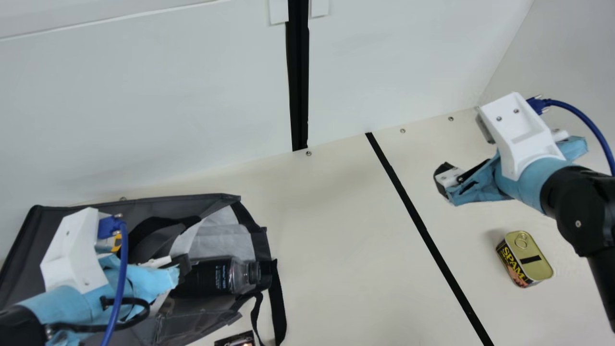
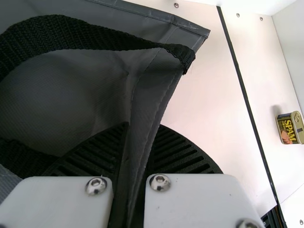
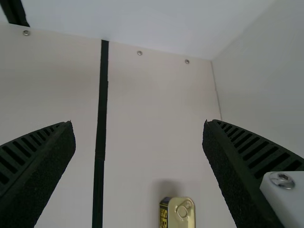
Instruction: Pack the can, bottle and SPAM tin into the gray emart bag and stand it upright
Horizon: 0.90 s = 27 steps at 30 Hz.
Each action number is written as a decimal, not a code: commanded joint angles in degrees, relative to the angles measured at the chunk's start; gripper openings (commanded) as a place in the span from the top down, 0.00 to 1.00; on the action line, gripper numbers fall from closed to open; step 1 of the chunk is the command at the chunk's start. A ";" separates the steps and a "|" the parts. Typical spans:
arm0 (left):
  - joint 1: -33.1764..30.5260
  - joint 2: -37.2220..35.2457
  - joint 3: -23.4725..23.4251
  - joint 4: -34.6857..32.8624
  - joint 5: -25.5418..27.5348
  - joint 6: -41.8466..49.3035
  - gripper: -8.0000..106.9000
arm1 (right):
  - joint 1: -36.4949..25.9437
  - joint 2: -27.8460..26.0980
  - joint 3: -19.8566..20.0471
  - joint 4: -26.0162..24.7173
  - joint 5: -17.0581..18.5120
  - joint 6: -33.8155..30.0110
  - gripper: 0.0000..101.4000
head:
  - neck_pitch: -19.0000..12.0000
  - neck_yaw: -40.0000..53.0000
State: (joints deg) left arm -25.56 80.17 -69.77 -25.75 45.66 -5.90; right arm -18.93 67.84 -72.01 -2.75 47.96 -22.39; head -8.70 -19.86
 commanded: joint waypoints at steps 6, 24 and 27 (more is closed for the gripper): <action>0.00 0.00 0.00 0.00 0.00 0.00 1.00 | 0.15 -1.16 -2.05 -7.23 4.12 7.55 0.06 | -1.30 -0.14; 0.00 0.00 0.00 0.00 0.00 0.00 1.00 | -0.78 -5.88 -7.43 -13.03 14.90 15.13 0.06 | -1.30 -0.14; 0.00 0.00 0.00 0.00 0.00 0.00 1.00 | -1.53 -6.71 -8.39 -12.91 16.56 15.32 0.06 | -1.30 -0.14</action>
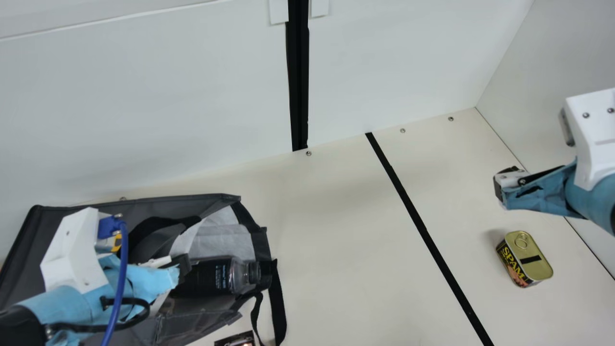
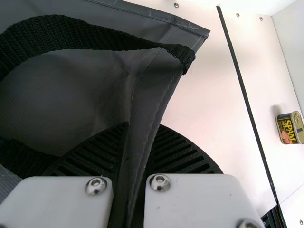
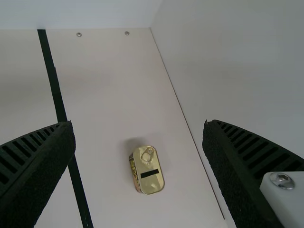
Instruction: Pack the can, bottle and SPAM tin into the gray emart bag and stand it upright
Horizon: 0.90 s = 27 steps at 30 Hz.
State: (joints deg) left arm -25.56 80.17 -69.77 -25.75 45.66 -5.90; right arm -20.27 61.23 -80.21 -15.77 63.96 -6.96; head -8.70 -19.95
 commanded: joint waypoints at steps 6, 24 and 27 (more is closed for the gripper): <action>0.00 0.00 0.00 0.00 0.00 0.00 1.00 | -2.08 -1.58 -2.26 1.05 3.69 -0.53 0.06 | -1.30 -0.05; 0.00 0.00 0.00 0.00 0.00 0.00 1.00 | -13.13 -5.37 -1.98 9.73 5.94 -8.37 0.06 | -1.30 -0.05; 0.00 0.00 0.00 0.00 0.00 0.00 1.00 | -15.61 -5.64 -1.43 12.09 5.94 -10.09 0.06 | -1.30 -0.05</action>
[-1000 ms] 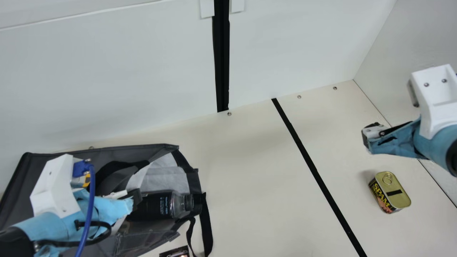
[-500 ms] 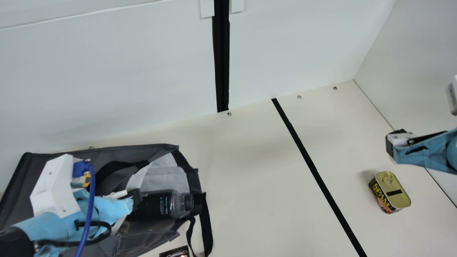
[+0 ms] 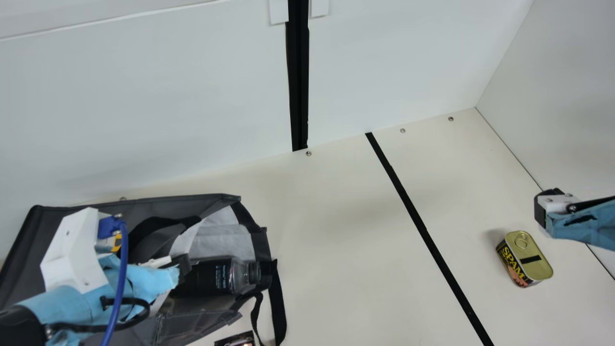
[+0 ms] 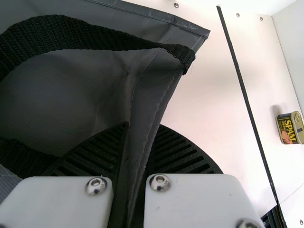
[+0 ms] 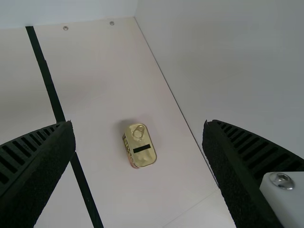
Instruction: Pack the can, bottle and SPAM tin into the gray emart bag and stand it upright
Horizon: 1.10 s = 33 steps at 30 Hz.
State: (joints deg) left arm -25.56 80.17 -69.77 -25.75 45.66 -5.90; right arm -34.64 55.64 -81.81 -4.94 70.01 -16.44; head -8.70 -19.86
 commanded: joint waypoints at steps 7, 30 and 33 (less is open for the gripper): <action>0.00 0.00 0.00 0.00 0.00 0.00 1.00 | -5.94 -0.59 1.65 5.62 -0.11 -4.18 0.06 | -1.30 -0.14; 0.00 0.00 0.00 0.00 0.00 0.00 1.00 | -12.38 0.04 4.13 10.54 -0.11 -12.85 0.06 | -1.30 -0.14; 0.00 0.00 0.00 0.00 0.00 0.00 1.00 | -13.25 0.40 4.67 11.14 -0.11 -15.03 0.06 | -1.30 -0.14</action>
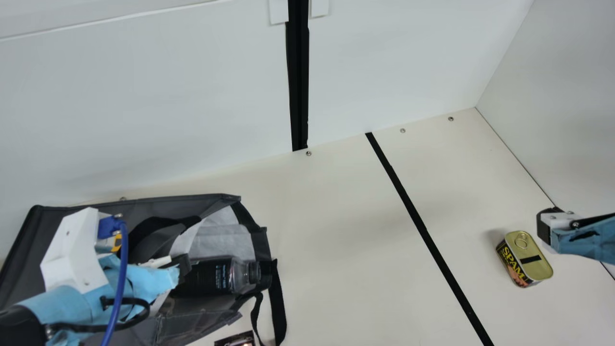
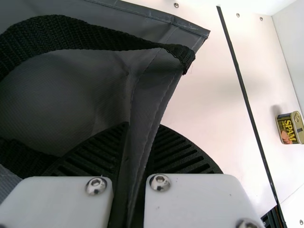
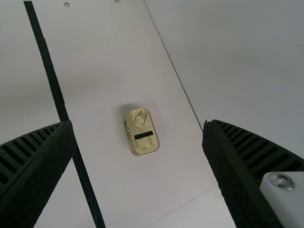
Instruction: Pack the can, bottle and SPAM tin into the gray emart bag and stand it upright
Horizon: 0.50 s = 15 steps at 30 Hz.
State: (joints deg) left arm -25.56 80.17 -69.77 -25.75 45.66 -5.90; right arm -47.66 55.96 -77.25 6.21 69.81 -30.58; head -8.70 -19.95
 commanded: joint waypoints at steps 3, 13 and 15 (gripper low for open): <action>0.00 0.00 0.00 0.00 0.00 0.00 1.00 | -1.41 0.69 0.49 0.84 0.09 -3.21 0.06 | -1.30 -0.05; 0.00 0.00 0.00 0.00 0.00 0.00 1.00 | -6.06 4.62 0.69 4.69 0.09 -11.35 0.06 | -1.30 -0.05; 0.00 0.00 0.00 0.00 0.00 0.00 1.00 | -6.83 5.63 1.00 5.50 0.09 -12.80 0.06 | -1.30 -0.05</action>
State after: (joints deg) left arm -25.56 80.17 -69.77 -25.75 45.66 -5.90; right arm -54.20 61.16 -76.39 11.34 69.82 -42.38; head -8.70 -19.95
